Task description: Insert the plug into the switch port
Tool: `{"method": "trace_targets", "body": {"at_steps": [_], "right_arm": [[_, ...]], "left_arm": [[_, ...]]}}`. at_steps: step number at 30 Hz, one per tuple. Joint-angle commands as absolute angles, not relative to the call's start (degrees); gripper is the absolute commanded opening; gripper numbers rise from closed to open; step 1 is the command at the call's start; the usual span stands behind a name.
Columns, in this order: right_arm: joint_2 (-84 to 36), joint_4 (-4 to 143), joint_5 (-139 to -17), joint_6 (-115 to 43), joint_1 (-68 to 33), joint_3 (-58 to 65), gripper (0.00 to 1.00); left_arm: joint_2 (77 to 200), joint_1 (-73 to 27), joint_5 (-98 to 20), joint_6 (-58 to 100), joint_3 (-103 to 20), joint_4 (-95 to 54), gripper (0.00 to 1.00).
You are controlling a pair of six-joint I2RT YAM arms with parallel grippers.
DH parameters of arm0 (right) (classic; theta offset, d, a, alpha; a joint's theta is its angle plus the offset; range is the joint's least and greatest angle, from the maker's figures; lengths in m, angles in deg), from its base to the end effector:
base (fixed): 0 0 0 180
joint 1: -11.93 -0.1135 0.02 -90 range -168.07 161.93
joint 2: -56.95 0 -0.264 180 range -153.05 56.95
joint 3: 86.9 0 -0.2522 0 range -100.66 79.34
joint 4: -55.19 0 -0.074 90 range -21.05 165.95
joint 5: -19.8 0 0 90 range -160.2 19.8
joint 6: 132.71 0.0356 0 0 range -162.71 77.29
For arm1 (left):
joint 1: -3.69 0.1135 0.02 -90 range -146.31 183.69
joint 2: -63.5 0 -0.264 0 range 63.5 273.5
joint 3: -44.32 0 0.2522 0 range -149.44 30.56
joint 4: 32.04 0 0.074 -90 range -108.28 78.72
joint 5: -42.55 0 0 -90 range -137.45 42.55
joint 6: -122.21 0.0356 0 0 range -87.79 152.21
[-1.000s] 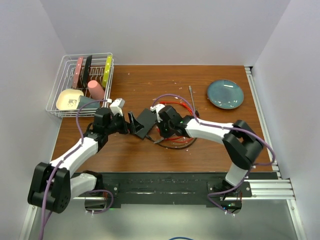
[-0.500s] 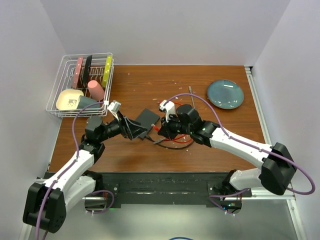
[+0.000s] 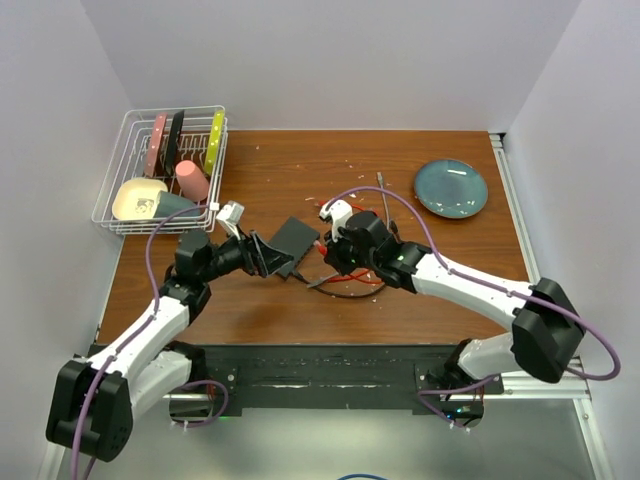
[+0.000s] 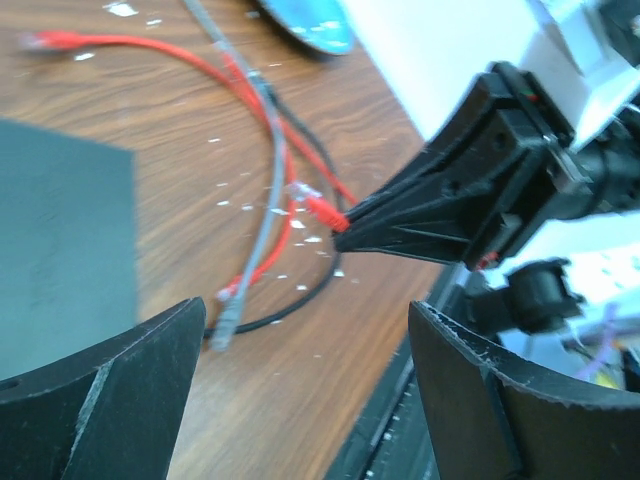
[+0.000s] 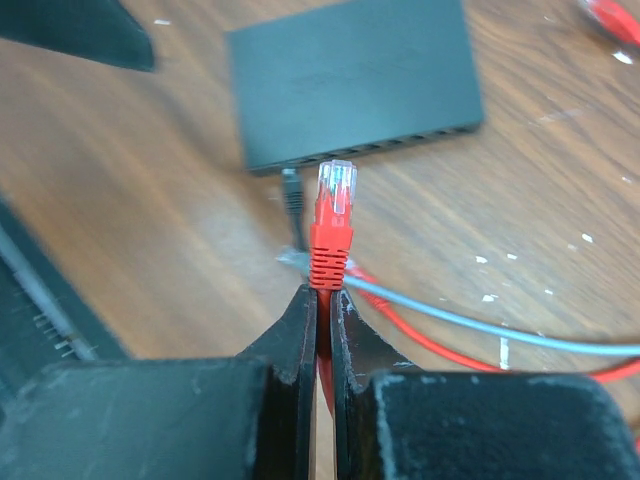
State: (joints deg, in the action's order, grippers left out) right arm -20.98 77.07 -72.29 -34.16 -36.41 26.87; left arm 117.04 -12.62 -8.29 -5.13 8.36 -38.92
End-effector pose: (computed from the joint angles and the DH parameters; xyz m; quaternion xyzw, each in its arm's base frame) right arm 0.2005 0.2273 0.2599 -0.3079 0.8256 0.2392 0.4079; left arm 0.1889 -0.0787 0.2308 0.0779 0.7523 -0.5016 0.4201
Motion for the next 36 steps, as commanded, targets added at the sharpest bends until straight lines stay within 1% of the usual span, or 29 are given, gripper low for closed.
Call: {"method": "trace_targets", "body": {"at_steps": [1,3,9,14,17,20,24,27,29,36], "right_arm": [[-25.03,74.57,-65.98,-35.85,-36.76,25.56,0.0],[-26.8,73.61,-65.99,-37.17,-36.85,24.33,0.0],[-32.6,68.6,-63.44,-39.55,-36.85,22.48,0.0],[-39.53,64.56,-63.87,-40.87,-36.76,21.16,0.0],[-41.66,63.68,-63.62,-40.08,-37.2,21.41,0.0],[-43.33,63.41,-61.59,-39.37,-38.16,21.86,0.0],[-45.44,66.75,-57.99,-38.85,-40.36,20.8,0.0],[-46.23,68.77,-55.09,-38.14,-42.73,20.19,0.0],[-46.67,72.72,-53.69,-37.27,-44.31,19.31,0.0],[-47.2,79.14,-51.75,-34.54,-47.57,18.87,0.0]], "left_arm": [[119.66,-12.92,-15.88,0.56,1.84,-29.46,0.88],[122.21,-12.92,-17.47,2.76,-0.37,-24.99,0.88],[128.44,-11.95,-20.38,3.74,-6.87,-22.77,0.89],[136.97,-8.62,-17.92,2.24,-11.97,-23.64,0.9],[141.71,-7.39,-15.81,1.28,-15.05,-24.86,0.9],[145.41,-7.03,-13.44,-0.65,-15.32,-28.63,0.9],[148.31,-7.03,-11.15,-1.19,-12.78,-32.6,0.89],[149.28,-7.03,-10.97,-0.75,-10.93,-34.36,0.89],[149.81,-7.03,-11.06,-0.31,-9.7,-35.15,0.89],[151.83,-7.03,-12.55,2.68,-8.55,-34.81,0.89]]}}
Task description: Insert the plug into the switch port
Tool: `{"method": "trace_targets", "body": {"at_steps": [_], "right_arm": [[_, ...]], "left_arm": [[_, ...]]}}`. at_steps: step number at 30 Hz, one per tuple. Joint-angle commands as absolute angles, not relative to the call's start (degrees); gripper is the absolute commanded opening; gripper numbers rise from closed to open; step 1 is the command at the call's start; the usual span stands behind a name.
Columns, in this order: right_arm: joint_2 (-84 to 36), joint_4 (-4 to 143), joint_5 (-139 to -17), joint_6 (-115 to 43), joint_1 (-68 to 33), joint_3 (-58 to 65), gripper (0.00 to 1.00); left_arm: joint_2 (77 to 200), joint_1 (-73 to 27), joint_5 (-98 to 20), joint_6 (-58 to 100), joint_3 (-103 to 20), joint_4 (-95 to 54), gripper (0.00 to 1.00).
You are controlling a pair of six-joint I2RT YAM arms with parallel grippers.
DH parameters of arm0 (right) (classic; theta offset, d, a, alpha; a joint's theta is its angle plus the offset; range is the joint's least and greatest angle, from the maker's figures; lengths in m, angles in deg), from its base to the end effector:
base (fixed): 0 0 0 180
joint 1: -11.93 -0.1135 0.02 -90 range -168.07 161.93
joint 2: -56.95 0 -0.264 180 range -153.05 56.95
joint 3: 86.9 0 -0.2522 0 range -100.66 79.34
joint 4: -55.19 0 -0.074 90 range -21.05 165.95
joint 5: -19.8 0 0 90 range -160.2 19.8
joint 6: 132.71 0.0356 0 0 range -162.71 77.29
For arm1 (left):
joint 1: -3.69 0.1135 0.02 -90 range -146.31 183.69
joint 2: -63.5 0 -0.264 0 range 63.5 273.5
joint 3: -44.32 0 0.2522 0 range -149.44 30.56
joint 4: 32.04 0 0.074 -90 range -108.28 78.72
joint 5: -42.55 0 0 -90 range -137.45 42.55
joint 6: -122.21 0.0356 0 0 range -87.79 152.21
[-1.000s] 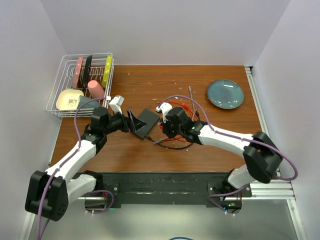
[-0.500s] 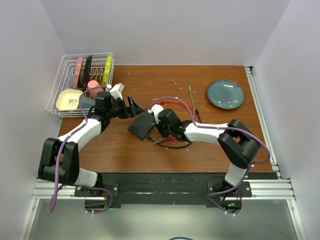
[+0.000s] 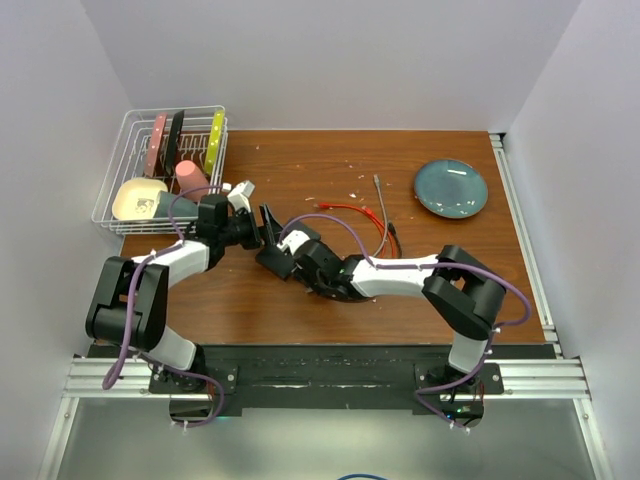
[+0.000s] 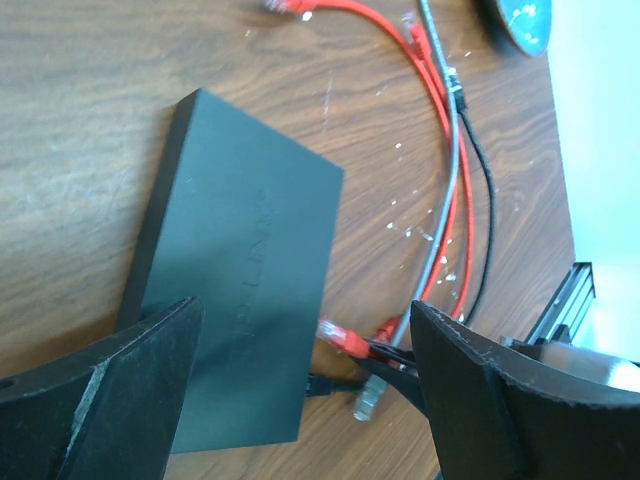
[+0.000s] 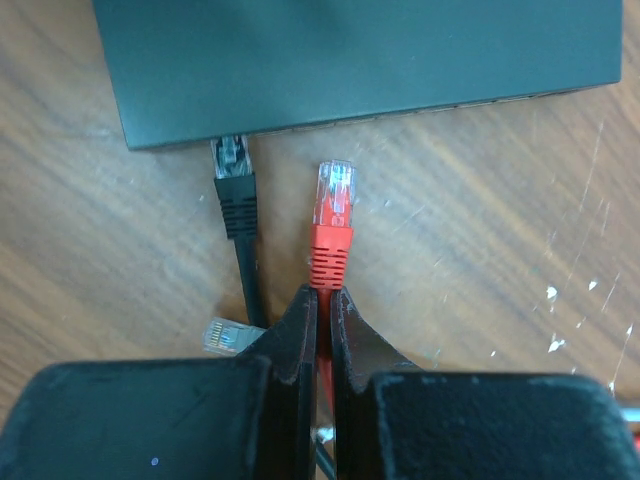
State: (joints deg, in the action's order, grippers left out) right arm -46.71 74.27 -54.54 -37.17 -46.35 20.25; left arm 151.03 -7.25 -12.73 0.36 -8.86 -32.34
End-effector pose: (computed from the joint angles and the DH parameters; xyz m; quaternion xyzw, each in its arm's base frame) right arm 0.2020 0.3086 0.1580 -0.3715 0.8545 0.0709 0.3560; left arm 0.2931 -0.0773 0.1771 -0.0153 0.8543 -0.4087 0.3207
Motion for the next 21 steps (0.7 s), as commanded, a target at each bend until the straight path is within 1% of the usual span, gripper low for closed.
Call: {"method": "trace_targets", "body": {"at_steps": [1,7,12,17,21], "right_arm": [[-47.2,79.14,-51.4,-34.45,-47.83,19.3,0.0],[-46.67,77.56,-49.9,-33.49,-48.27,20.8,0.0],[-47.81,76.77,-49.2,-33.39,-49.06,19.31,0.0],[-50.18,77.47,-48.67,-33.48,-49.77,16.59,0.0],[-51.24,78.7,-48.14,-33.66,-50.56,15.01,0.0]], "left_arm": [[152.01,-7.03,-12.9,3.03,-8.55,-34.37,0.89],[152.71,-7.03,-16.59,4.88,-8.11,-33.4,0.87],[153.24,-7.03,-21.34,6.37,-6.97,-34.62,0.85],[155.08,-7.03,-20.38,6.11,-6.01,-38.22,0.85],[156.4,-7.03,-18.45,5.58,-5.48,-41.21,0.81]]}}
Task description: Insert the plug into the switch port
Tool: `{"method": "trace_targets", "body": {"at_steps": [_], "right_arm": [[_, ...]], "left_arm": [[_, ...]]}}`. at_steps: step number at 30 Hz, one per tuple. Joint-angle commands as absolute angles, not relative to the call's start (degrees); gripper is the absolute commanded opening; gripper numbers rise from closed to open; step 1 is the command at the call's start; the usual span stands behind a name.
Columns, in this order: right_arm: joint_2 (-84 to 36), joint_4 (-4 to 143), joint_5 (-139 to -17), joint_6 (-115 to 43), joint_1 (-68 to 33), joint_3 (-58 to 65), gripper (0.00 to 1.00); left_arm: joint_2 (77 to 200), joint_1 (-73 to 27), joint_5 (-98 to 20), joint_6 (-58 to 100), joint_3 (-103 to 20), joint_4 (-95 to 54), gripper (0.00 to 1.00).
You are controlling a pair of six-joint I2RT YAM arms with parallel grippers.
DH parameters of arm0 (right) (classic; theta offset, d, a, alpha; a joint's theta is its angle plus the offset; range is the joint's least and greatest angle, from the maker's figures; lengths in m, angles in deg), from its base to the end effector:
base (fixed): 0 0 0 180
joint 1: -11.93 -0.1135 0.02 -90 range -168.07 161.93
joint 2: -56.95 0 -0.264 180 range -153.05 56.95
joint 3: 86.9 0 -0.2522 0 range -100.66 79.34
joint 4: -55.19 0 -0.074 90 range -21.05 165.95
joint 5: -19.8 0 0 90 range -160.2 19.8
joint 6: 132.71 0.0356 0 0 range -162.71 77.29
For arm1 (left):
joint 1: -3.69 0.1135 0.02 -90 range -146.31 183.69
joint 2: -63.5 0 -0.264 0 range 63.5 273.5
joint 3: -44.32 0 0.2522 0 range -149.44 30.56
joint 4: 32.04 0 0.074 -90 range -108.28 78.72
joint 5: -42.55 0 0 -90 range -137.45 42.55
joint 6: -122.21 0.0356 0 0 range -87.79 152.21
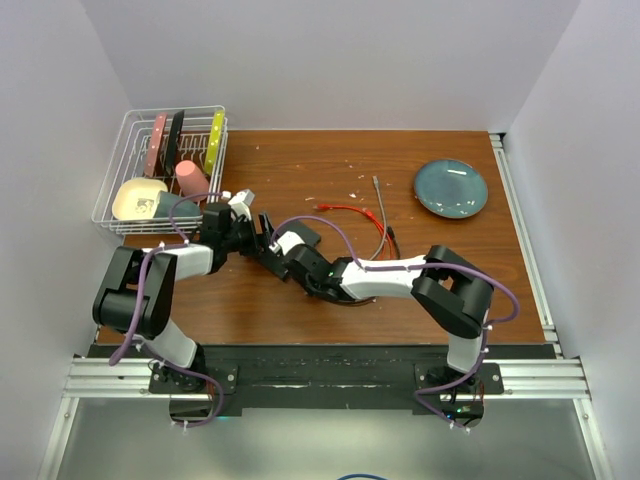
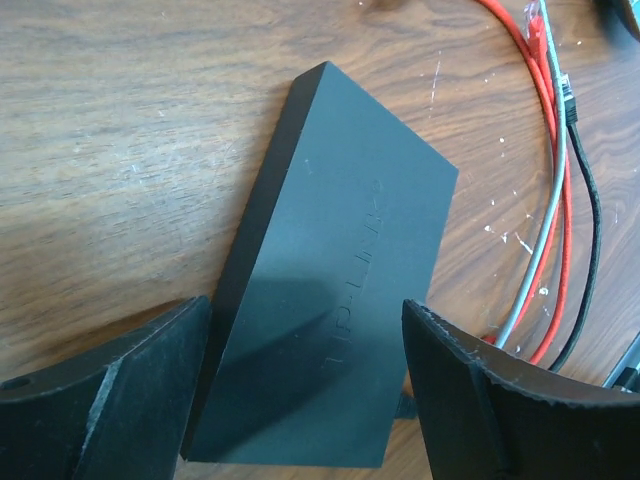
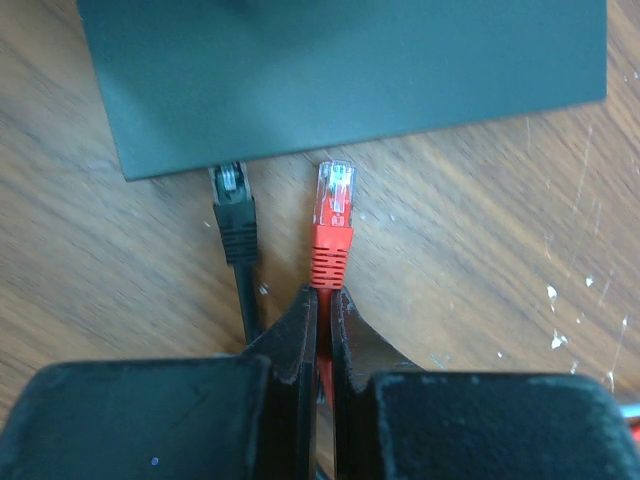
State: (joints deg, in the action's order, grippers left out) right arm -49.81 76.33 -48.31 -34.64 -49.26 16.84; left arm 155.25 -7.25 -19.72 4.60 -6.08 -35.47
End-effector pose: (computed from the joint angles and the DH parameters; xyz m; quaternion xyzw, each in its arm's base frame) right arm 0.1947 0.3264 0.1544 -0.3588 0.8573 0.0357 0.3673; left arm 0.2920 -0.0733 0.1459 -0.0224 0.8783 -0.3439 0.3312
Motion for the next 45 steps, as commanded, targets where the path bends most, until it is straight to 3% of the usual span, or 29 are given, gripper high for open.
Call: {"method": "trace_targets", "body": {"at_steps": [1,20,45], "right_arm": [[-51.07,78.79,-48.06,-33.57,-50.65,15.0,0.0],[-51.24,79.06,-47.18,-32.25,-51.61,13.6,0.0],[-50.54,76.77,-44.54,-31.81,-52.67,12.98,0.0]], "left_arm": [[156.49,-7.03,-18.44,5.5,-5.48,-41.31,0.8],[159.13,-7.03,-16.6,5.76,-5.65,-42.1,0.6],[160.53,-7.03,-15.81,5.5,-6.09,-41.74,0.58]]}}
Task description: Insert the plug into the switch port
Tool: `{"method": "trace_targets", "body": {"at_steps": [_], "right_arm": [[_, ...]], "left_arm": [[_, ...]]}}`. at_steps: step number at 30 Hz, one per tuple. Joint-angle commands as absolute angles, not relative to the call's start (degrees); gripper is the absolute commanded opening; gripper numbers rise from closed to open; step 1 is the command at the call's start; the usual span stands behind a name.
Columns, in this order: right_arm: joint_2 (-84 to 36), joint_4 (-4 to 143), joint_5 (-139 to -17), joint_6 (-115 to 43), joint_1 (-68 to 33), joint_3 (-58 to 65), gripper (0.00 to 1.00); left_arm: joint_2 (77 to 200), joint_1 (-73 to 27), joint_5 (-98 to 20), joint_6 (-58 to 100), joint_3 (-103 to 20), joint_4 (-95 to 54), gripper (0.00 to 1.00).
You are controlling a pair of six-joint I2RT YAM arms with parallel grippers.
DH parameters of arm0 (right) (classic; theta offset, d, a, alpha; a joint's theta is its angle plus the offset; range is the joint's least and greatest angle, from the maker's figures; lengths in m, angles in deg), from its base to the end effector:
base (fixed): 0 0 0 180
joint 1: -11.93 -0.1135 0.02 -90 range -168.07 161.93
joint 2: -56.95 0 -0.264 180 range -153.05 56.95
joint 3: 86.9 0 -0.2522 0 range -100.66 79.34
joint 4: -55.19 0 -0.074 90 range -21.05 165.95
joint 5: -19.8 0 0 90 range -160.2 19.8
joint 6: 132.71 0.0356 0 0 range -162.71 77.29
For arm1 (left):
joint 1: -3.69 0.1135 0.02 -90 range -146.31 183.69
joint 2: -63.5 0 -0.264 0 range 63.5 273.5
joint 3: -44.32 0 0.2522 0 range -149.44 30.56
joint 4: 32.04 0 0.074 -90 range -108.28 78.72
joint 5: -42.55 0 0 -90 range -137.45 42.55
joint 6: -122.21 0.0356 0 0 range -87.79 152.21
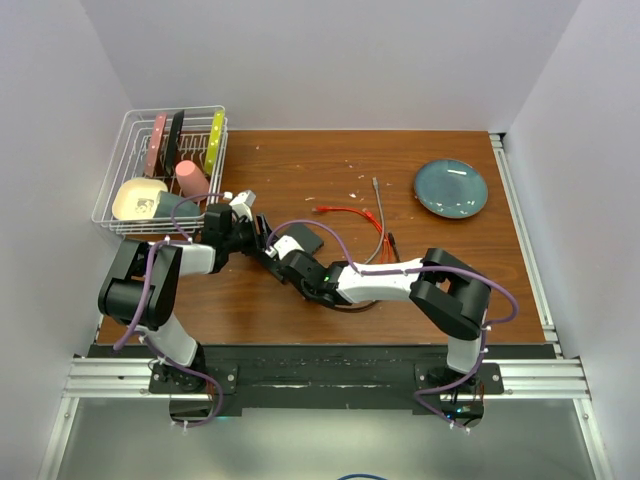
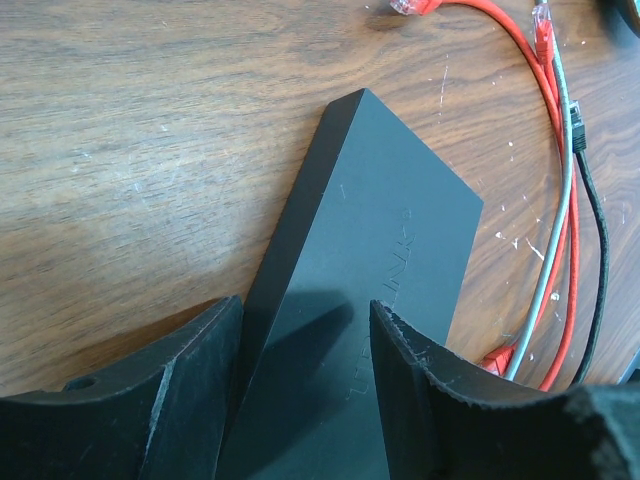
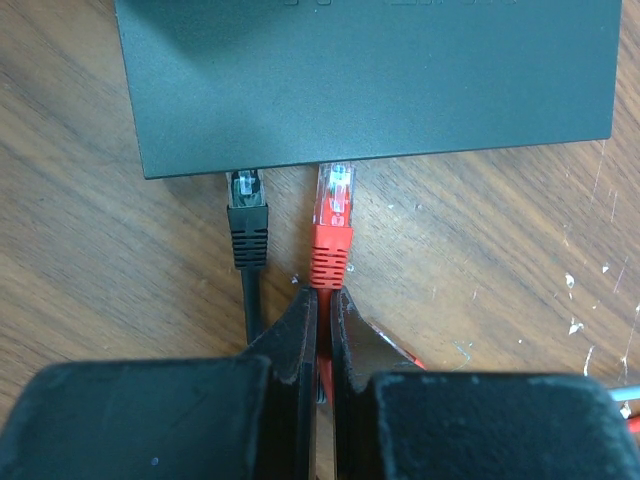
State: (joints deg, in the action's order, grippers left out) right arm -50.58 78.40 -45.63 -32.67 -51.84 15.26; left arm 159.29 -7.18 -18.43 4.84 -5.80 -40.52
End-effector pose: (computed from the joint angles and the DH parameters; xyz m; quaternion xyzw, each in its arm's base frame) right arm 0.1825 0.3368 0.1555 -0.3582 0.8569 0.0254 0.3697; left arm 0.2979 -0.0748 0.1322 -0.0142 0.8741 -0.3530 0.3333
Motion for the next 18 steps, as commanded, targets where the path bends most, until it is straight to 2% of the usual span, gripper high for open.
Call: {"method": "trace_targets", "body": {"at_steps": [1,18], "right_arm": [[-50.71,76.77,-44.19,-31.73,-52.58,12.89,0.0],[-53.61,76.59,-43.49,-33.04,-52.67,9.99,0.0]], "left_arm": [[160.71,-7.03,-15.63,5.49,-6.18,-41.83,0.58],[161.76,-7.03,-14.14,5.58,-6.62,-42.54,0.57]]}}
